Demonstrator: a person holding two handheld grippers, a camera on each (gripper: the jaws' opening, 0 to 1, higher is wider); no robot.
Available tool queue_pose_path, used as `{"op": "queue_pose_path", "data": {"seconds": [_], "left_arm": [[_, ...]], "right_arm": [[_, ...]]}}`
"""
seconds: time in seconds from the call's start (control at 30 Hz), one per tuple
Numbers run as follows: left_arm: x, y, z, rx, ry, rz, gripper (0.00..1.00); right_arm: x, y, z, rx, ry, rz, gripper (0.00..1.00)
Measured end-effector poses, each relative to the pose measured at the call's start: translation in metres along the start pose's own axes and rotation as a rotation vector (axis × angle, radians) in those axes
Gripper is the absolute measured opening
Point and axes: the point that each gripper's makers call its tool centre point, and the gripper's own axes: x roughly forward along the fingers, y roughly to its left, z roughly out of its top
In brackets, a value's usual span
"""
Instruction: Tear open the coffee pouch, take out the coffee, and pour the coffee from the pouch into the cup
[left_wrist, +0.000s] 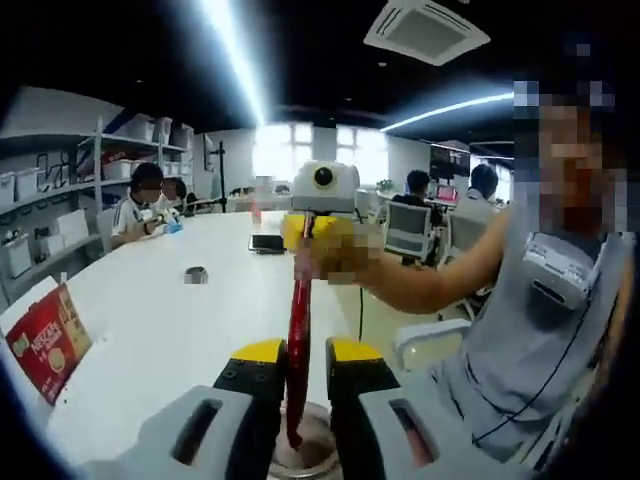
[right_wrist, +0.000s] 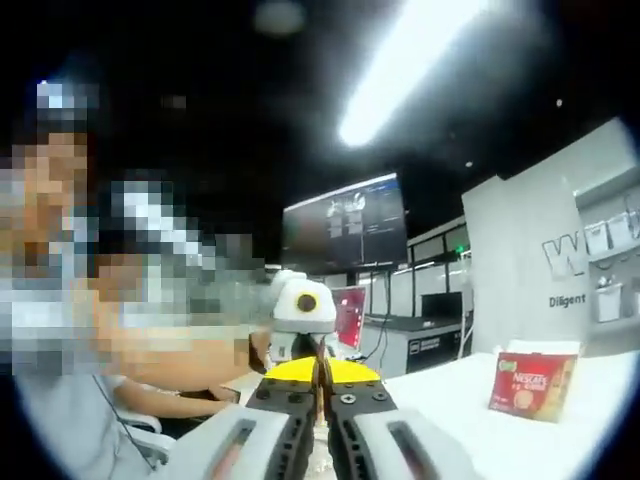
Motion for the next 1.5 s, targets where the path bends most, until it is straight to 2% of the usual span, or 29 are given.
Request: {"op": "queue_pose_path", "data": {"seconds": [0.03,0.13,0.2,0.27,0.33,0.4,0.5,0.57,0.63,0.73,0.77,0.87,0.97,1.03,1.13,1.17,1.27,1.37,1.43,1.5], "left_arm": [[0.000,-0.002,0.005,0.010,-0.027,0.005,0.18],[0.002,-0.006,0.008,0.009,-0.053,-0.003,0.14],[0.008,-0.013,0.009,0.071,-0.064,-0.032,0.06],[0.009,-0.014,0.009,0.105,-0.080,-0.045,0.04],[0.011,-0.018,0.005,0.151,-0.072,-0.065,0.04],[0.013,-0.017,0.000,0.176,-0.066,-0.058,0.04],[0.014,-0.013,-0.001,0.138,-0.084,-0.051,0.06],[0.013,-0.007,0.004,0.134,-0.126,-0.020,0.10],[0.013,-0.009,0.012,0.108,-0.157,-0.023,0.17],[0.015,-0.009,0.024,0.104,-0.189,-0.024,0.14],[0.016,-0.008,0.026,0.114,-0.190,-0.020,0.09],[0.018,-0.005,0.024,0.157,-0.155,-0.019,0.04],[0.022,-0.009,0.025,0.167,-0.160,-0.023,0.04],[0.021,-0.011,0.029,0.142,-0.200,-0.039,0.05],[0.019,-0.004,0.033,0.111,-0.218,-0.024,0.15],[0.021,-0.003,0.033,0.105,-0.217,-0.030,0.16],[0.022,-0.004,0.032,0.142,-0.207,-0.041,0.04],[0.022,-0.003,0.032,0.143,-0.211,-0.039,0.05],[0.019,-0.003,0.030,0.141,-0.221,-0.039,0.08],[0.011,0.002,0.026,0.117,-0.216,-0.020,0.10]], "right_arm": [[-0.002,0.002,0.001,-0.008,-0.007,-0.008,0.03],[-0.005,0.007,0.003,-0.016,-0.031,-0.009,0.03],[-0.007,0.010,0.004,-0.021,-0.046,-0.017,0.03],[-0.008,0.009,0.004,-0.012,-0.056,-0.019,0.03],[-0.010,0.007,0.001,0.003,-0.053,-0.023,0.03],[-0.012,0.005,-0.004,0.016,-0.049,-0.027,0.03],[-0.013,0.003,-0.006,0.044,-0.057,-0.035,0.03],[-0.015,0.003,-0.003,0.052,-0.077,-0.045,0.03],[-0.014,0.003,-0.003,0.061,-0.087,-0.051,0.03],[-0.009,0.002,-0.008,0.072,-0.088,-0.058,0.03],[-0.008,0.003,-0.010,0.074,-0.084,-0.058,0.03],[-0.007,0.002,-0.014,0.048,-0.072,-0.080,0.03],[-0.009,0.002,-0.013,0.062,-0.068,-0.085,0.02],[-0.009,0.003,-0.011,0.062,-0.072,-0.082,0.02],[-0.010,0.002,-0.006,0.065,-0.089,-0.084,0.02],[-0.009,0.003,-0.006,0.069,-0.089,-0.081,0.02],[-0.006,0.006,-0.009,0.050,-0.075,-0.085,0.02],[-0.007,0.004,-0.009,0.055,-0.071,-0.086,0.02],[-0.008,0.005,-0.009,0.048,-0.065,-0.088,0.02],[-0.012,0.005,0.000,0.055,-0.106,-0.087,0.02]]}}
